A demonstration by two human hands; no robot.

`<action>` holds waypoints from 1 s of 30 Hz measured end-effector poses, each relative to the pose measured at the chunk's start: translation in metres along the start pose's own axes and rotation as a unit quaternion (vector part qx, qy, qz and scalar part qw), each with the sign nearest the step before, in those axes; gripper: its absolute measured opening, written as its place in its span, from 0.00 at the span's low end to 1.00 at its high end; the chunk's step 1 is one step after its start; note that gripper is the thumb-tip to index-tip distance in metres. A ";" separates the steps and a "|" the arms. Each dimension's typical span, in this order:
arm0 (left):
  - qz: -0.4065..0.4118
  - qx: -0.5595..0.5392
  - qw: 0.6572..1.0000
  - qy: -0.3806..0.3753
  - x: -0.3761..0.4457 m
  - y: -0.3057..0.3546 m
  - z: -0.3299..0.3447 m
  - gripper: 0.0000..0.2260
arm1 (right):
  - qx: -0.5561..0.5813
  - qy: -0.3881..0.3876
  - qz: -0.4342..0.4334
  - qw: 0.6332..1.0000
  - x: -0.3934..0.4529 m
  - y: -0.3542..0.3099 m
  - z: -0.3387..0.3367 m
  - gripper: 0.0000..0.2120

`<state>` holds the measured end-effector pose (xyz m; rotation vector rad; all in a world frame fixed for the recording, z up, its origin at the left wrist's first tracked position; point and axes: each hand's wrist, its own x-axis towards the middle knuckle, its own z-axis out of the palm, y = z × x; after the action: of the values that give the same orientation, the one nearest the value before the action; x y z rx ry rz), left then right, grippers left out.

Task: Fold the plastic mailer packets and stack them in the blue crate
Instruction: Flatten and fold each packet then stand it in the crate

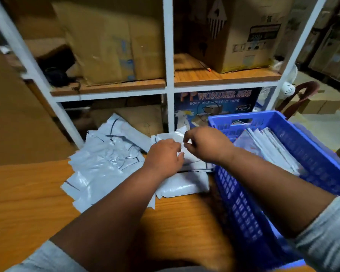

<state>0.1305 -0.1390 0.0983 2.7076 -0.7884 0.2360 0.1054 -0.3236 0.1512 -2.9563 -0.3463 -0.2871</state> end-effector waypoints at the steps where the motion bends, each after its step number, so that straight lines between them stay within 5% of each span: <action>1: -0.013 0.005 1.000 0.001 -0.013 -0.015 -0.003 0.13 | 0.005 -0.019 -0.008 1.000 0.003 -0.018 0.013 0.09; 6: -0.074 0.027 0.997 0.009 -0.089 -0.096 -0.009 0.12 | 0.045 -0.122 -0.044 0.991 0.007 -0.101 0.087 0.17; 14: -0.174 0.047 0.982 -0.049 -0.176 -0.205 -0.022 0.16 | -0.114 -0.211 -0.056 0.969 0.007 -0.186 0.191 0.55; 19: -0.150 0.020 0.988 -0.010 -0.214 -0.242 -0.011 0.24 | -0.074 -0.195 -0.040 0.977 0.008 -0.182 0.201 0.47; 22: -0.109 -0.039 0.993 0.013 -0.220 -0.256 -0.006 0.35 | 0.098 -0.188 -0.007 0.977 0.005 -0.176 0.182 0.41; 25: -0.031 -0.103 0.994 -0.021 -0.210 -0.257 -0.012 0.44 | 0.271 -0.213 0.022 0.939 -0.006 -0.169 0.152 0.28; 27: -0.003 -0.169 0.986 0.000 -0.201 -0.247 -0.018 0.36 | 0.344 -0.252 0.066 0.902 -0.013 -0.166 0.133 0.22; 30: -0.070 -0.344 0.936 -0.006 -0.183 -0.233 -0.030 0.11 | 0.486 -0.275 0.155 0.815 -0.025 -0.152 0.119 0.24</action>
<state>0.1030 0.1484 0.0243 2.0810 -0.5407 -0.0833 0.0648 -0.1626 0.0503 -1.9401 -0.0205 0.6235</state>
